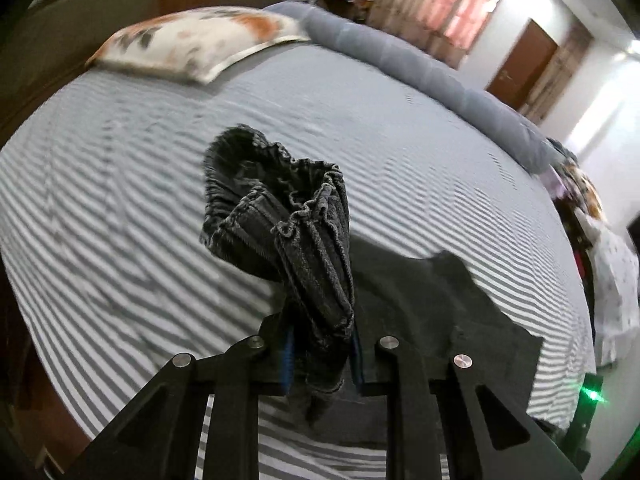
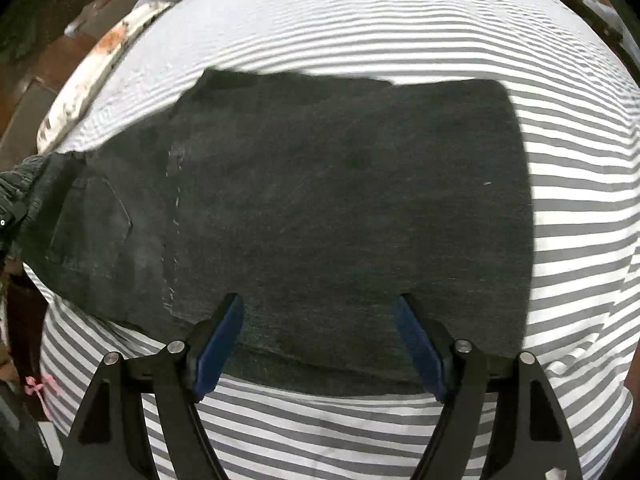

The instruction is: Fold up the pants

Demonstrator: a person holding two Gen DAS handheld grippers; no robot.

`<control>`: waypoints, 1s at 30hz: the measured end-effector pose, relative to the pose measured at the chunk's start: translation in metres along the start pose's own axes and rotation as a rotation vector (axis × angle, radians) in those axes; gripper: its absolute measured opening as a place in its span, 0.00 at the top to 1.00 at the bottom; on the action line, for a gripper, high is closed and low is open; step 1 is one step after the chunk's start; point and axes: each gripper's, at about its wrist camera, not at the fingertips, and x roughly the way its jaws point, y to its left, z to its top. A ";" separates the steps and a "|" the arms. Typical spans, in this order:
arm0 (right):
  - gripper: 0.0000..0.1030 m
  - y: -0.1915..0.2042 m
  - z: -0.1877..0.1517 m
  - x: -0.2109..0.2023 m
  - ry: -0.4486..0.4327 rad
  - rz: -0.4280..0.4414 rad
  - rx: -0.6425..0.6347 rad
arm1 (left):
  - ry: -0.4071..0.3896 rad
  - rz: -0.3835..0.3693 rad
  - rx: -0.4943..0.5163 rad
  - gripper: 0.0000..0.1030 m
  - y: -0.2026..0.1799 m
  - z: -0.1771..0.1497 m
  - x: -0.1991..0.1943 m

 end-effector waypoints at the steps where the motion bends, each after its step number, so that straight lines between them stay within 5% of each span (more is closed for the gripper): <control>1: 0.26 -0.004 0.001 -0.005 -0.011 0.011 0.011 | -0.002 -0.011 0.014 0.79 -0.009 0.001 -0.002; 18: 0.26 -0.123 -0.012 -0.072 -0.137 0.114 0.297 | 0.078 -0.282 0.333 0.80 -0.202 -0.046 0.008; 24: 0.26 -0.164 -0.020 -0.080 -0.162 0.137 0.395 | 0.197 -0.336 0.409 0.81 -0.269 -0.088 0.043; 30: 0.26 -0.186 -0.021 -0.078 -0.176 0.169 0.470 | 0.239 -0.294 0.543 0.81 -0.310 -0.135 0.069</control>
